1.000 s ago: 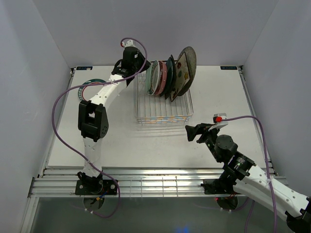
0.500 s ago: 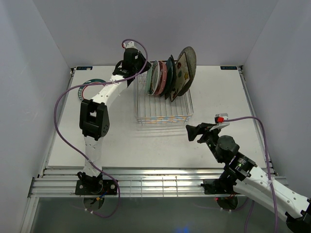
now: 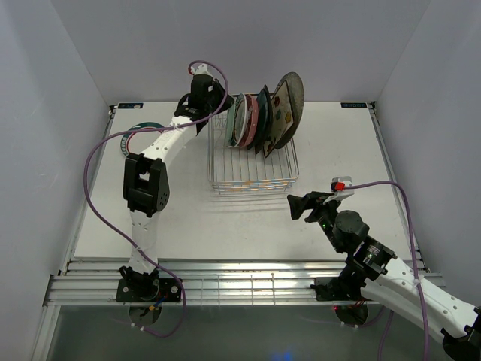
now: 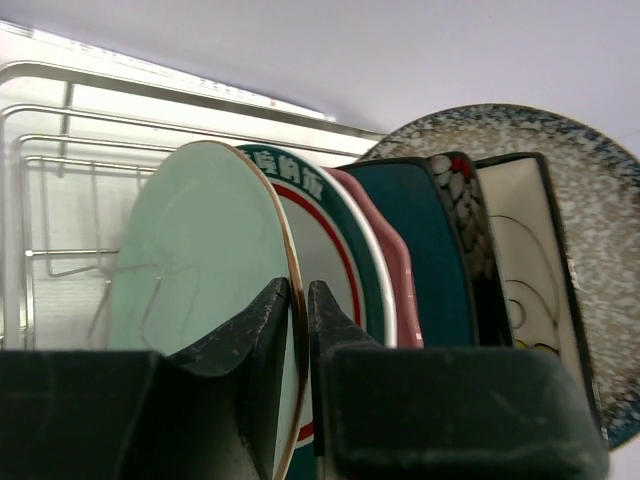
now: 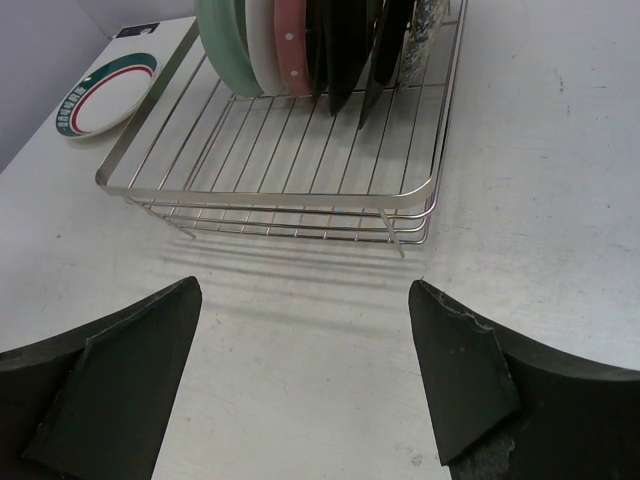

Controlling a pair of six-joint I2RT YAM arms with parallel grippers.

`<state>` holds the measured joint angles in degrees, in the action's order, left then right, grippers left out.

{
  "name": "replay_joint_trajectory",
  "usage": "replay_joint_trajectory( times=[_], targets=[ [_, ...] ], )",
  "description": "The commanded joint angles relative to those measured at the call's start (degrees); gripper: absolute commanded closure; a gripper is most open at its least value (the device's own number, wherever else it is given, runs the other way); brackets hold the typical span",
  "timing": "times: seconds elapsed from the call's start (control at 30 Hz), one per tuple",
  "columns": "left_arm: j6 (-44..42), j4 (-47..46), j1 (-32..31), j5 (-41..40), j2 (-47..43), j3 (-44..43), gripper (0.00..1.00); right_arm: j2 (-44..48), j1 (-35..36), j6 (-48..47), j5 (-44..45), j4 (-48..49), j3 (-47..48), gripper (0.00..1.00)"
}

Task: Load the plates into the dish rack
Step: Insert the plate into the dish rack, then pick up the plate from the corner of the board.

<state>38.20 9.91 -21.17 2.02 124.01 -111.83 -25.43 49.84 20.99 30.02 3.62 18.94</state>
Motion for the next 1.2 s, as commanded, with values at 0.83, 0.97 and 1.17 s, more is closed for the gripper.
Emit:
replay_joint_trajectory(
  times=[0.83,0.97,1.17],
  targets=[
    [-8.04,-5.70,4.55,2.29,-13.70,6.88,0.31,1.09,-0.19,-0.25,0.30,2.45,0.13,0.10],
    [-9.54,-5.96,7.71,3.60,-15.98,11.10,0.26,0.82,-0.19,-0.25,0.57,2.45,0.22,0.10],
    [-11.03,-7.01,12.54,7.90,-18.62,16.11,0.22,0.56,-0.19,-0.25,0.65,2.45,0.31,0.10]
  ],
)
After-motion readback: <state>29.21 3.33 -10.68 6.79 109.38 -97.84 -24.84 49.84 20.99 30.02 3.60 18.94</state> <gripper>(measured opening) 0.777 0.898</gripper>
